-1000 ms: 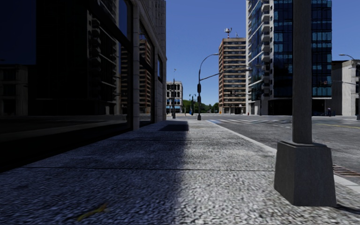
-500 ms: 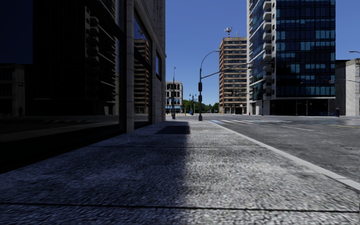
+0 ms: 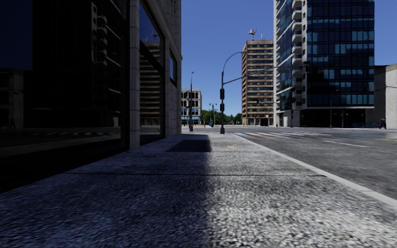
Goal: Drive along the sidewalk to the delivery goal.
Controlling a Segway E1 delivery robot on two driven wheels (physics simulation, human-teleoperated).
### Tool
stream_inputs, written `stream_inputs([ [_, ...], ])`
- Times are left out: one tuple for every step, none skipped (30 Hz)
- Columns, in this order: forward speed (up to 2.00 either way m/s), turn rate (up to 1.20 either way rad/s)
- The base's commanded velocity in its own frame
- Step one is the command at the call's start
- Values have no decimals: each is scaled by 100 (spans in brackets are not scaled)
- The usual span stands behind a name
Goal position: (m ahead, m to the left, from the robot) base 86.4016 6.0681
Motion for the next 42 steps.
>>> stream_inputs([
  [200,0],
  [200,0],
  [200,0],
  [200,0],
  [200,0],
  [200,0],
  [200,0],
  [200,0],
  [200,0],
  [200,0],
  [200,0],
  [200,0],
  [200,0],
  [200,0],
  [200,0],
  [200,0],
  [200,0],
  [200,0],
  [200,0],
  [200,0],
  [200,0],
  [200,0],
  [200,0],
  [200,0],
  [200,0],
  [200,0],
  [200,0],
  [200,0],
  [200,0],
  [200,0],
  [200,0],
  [200,0],
  [200,0],
  [200,0],
  [200,0],
  [200,0],
  [200,0],
  [200,0],
  [200,0],
  [200,0],
  [200,0],
  [200,0],
])
